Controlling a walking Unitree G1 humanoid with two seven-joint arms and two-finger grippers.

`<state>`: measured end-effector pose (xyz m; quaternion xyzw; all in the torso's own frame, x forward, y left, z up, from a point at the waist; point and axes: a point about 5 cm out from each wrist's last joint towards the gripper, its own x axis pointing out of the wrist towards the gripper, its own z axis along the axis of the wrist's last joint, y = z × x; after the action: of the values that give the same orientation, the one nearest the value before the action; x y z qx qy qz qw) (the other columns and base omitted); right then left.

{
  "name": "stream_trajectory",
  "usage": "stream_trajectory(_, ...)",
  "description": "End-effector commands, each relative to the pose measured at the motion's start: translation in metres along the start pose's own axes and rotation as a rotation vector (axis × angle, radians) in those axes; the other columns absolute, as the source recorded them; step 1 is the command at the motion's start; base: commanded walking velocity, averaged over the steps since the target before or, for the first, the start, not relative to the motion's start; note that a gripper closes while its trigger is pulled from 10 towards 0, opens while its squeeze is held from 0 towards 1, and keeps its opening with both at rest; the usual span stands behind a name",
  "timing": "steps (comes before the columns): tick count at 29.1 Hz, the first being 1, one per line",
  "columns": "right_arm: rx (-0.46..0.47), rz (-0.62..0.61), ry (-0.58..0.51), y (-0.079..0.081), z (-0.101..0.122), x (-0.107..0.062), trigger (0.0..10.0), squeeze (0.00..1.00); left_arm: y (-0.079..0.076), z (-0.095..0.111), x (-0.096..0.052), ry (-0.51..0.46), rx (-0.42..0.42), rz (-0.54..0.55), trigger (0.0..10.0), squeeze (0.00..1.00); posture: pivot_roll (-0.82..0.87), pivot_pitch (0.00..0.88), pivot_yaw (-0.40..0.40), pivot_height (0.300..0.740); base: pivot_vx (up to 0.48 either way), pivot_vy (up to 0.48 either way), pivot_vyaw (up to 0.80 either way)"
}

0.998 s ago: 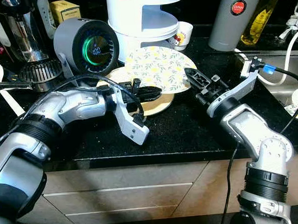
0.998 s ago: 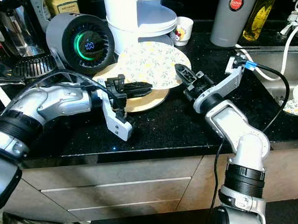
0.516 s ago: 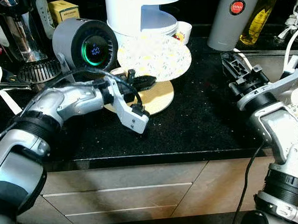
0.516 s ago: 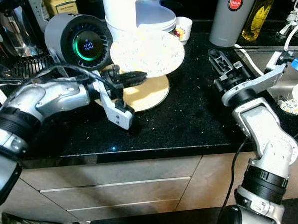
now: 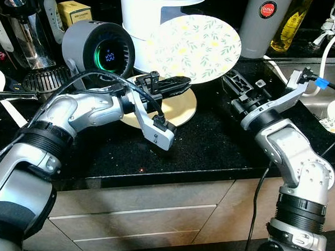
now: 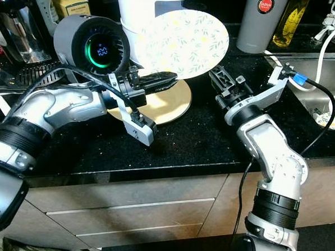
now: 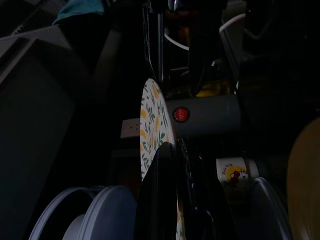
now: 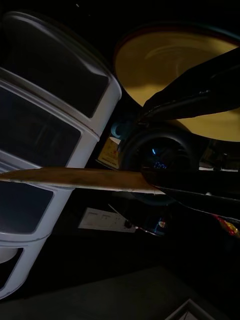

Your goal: Kitchen organization

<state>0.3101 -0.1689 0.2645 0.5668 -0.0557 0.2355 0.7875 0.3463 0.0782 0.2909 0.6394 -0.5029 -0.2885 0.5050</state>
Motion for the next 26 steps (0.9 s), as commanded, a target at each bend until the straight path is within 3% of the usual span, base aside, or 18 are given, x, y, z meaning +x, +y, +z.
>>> stream_trajectory(1,0.016,0.031,-0.008,0.007,0.001,0.003,10.0,0.0,-0.001,0.003,0.004,-0.016,0.0,0.004,10.0,0.0,0.09,0.061,-0.073,0.74,0.0,0.0,0.0)
stream_trajectory(11,0.008,0.007,-0.033,0.001,0.006,-0.007,10.0,0.0,0.015,-0.018,-0.001,0.084,0.051,0.046,10.0,0.0,0.09,0.065,-0.07,0.74,0.0,0.0,0.0)
stream_trajectory(16,0.017,0.034,-0.037,0.006,0.006,-0.003,10.0,0.0,0.003,-0.009,-0.001,0.048,0.025,0.021,10.0,0.0,0.09,0.063,-0.07,0.74,0.0,0.0,0.0)
stream_trajectory(26,0.031,0.083,-0.037,0.014,0.005,0.0,10.0,0.0,-0.006,-0.001,0.002,0.012,0.0,0.0,10.0,0.0,0.09,0.063,-0.073,0.74,0.0,0.0,0.0)
